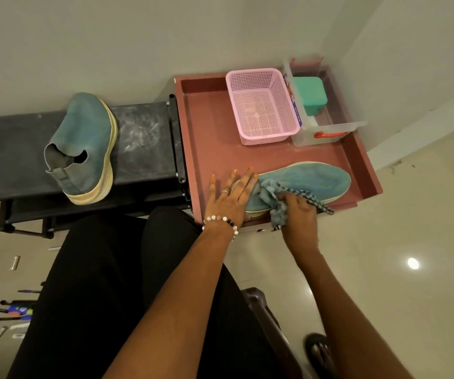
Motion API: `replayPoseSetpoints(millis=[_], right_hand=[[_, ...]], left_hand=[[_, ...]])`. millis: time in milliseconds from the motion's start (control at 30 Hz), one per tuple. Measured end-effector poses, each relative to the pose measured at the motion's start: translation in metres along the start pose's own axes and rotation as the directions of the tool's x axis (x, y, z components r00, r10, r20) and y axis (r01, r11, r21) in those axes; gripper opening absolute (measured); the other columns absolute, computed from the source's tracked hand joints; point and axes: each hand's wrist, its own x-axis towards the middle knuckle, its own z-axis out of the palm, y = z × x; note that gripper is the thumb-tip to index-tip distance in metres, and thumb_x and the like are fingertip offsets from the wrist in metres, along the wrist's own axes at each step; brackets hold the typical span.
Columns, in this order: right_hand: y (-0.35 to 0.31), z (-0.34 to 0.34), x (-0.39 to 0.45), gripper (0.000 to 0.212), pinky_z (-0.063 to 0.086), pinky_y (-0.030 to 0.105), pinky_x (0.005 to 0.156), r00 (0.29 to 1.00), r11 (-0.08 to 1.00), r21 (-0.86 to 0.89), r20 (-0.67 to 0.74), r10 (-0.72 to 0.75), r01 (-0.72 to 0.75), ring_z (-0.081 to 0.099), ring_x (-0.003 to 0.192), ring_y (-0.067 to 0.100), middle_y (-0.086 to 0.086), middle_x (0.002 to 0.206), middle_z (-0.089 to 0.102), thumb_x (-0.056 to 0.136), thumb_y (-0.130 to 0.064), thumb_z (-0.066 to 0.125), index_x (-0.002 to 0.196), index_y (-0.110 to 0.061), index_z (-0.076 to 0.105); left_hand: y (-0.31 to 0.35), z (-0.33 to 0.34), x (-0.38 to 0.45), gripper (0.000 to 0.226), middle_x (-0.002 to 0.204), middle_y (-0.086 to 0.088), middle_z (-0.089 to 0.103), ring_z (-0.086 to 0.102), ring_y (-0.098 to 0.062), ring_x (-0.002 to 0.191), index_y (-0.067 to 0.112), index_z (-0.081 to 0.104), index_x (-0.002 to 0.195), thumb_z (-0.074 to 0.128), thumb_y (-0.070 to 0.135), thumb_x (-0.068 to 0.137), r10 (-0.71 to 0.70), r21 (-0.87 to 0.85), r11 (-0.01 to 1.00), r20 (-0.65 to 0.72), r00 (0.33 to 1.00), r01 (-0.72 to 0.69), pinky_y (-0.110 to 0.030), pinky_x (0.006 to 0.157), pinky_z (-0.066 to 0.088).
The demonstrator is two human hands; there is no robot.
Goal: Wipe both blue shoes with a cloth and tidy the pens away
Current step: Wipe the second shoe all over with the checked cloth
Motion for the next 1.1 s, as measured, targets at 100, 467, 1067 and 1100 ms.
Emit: replayPoseSetpoints(millis=[100, 467, 1067, 1100], right_hand=[[-0.050, 0.021, -0.008, 0.050, 0.050, 0.044, 0.080, 0.987, 0.983, 0.100, 0.043, 0.153, -0.156, 0.058, 0.094, 0.038, 0.021, 0.105, 0.063, 0.066, 0.013, 0.067, 0.113, -0.003, 0.058], [-0.012, 0.004, -0.001, 0.049, 0.048, 0.042, 0.078, 0.999, 0.999, -0.031, 0.018, 0.039, -0.038, 0.061, 0.088, 0.038, 0.020, 0.097, 0.065, 0.067, 0.011, 0.065, 0.112, -0.006, 0.059], [-0.065, 0.021, -0.019, 0.049, 0.051, 0.041, 0.073, 0.996, 0.998, 0.027, 0.074, 0.046, -0.048, 0.061, 0.087, 0.039, 0.025, 0.100, 0.063, 0.062, 0.007, 0.073, 0.108, 0.001, 0.059], [-0.070, 0.020, -0.022, 0.047, 0.053, 0.039, 0.072, 0.993, 0.988, 0.131, 0.099, 0.068, -0.081, 0.061, 0.087, 0.037, 0.023, 0.102, 0.063, 0.065, 0.009, 0.068, 0.110, -0.001, 0.059]], left_hand=[[-0.001, -0.002, -0.002, 0.090, 0.156, 0.011, -0.026, -0.015, -0.021, 0.147, 0.027, -0.024, 0.148, 0.041, 0.003, 0.091, -0.010, 0.004, 1.000, -0.007, 1.000, 0.010, -0.061, 0.112, -0.011], [0.000, -0.003, -0.001, 0.086, 0.156, 0.011, -0.027, -0.014, -0.022, 0.147, 0.026, -0.027, 0.147, 0.045, 0.024, 0.098, 0.005, 0.011, 1.000, 0.020, 1.000, -0.005, -0.061, 0.112, -0.011], [-0.002, -0.006, -0.005, 0.086, 0.156, 0.011, -0.028, -0.015, -0.021, 0.147, 0.026, -0.027, 0.147, 0.040, 0.009, 0.096, -0.007, 0.044, 0.999, 0.017, 1.000, 0.006, -0.061, 0.113, -0.009], [-0.002, -0.006, -0.005, 0.087, 0.155, 0.011, -0.029, -0.016, -0.021, 0.147, 0.026, -0.028, 0.146, 0.041, 0.011, 0.096, -0.003, 0.050, 0.999, 0.019, 1.000, 0.002, -0.061, 0.113, -0.010]])
